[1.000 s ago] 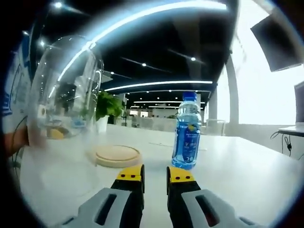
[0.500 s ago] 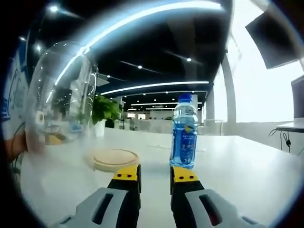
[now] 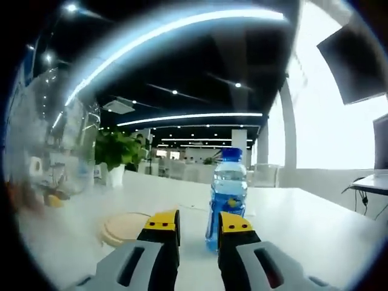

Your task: Open the cover put in the Mizone put the cover back on

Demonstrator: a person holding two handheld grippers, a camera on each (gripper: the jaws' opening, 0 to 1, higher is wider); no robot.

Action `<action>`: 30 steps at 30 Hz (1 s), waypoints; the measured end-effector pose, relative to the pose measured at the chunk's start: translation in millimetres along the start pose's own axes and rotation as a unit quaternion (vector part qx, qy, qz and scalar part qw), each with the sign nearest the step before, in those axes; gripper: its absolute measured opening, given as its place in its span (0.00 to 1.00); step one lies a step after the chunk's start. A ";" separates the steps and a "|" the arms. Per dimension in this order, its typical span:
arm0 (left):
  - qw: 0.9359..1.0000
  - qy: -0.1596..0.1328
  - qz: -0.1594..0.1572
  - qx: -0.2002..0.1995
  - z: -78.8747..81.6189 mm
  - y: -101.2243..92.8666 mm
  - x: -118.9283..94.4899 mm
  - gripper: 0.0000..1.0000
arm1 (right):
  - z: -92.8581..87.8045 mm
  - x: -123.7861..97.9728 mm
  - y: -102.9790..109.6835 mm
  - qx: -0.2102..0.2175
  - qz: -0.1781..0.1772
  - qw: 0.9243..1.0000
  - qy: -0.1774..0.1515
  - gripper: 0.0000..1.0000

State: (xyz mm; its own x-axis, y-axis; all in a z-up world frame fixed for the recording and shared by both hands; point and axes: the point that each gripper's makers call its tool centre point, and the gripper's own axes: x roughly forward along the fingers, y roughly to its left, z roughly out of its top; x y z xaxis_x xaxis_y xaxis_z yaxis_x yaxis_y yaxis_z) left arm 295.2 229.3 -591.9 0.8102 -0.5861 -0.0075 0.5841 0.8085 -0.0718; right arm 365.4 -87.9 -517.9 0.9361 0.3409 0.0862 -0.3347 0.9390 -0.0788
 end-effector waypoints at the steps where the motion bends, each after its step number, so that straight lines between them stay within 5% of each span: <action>1: 1.000 -0.002 -0.002 -0.003 0.8 -0.3 -0.5 0.25 | 1.2 3.9 -1.4 0.009 0.002 1.000 -0.001 0.18; 12: 1.000 -0.003 -0.003 -0.003 1.3 -0.9 -1.1 0.24 | 15.2 30.0 -13.1 0.011 -0.002 1.000 0.009 0.22; 19: 1.000 0.000 0.002 0.008 0.1 -0.1 -1.5 0.24 | 37.1 51.4 -29.9 -0.036 -0.031 0.999 0.001 0.24; 30: 1.000 0.003 0.002 0.009 -0.8 0.0 -1.2 0.24 | 56.1 92.5 -49.3 -0.029 -0.040 0.999 -0.002 0.31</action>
State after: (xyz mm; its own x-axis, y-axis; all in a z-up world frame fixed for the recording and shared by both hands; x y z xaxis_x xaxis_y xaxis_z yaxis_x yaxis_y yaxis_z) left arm 294.2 229.9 -592.7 0.8120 -0.5835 -0.0134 0.5821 0.8113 -0.0537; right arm 462.4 -100.2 -450.3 0.9593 0.2648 0.0980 -0.2515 0.9592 -0.1294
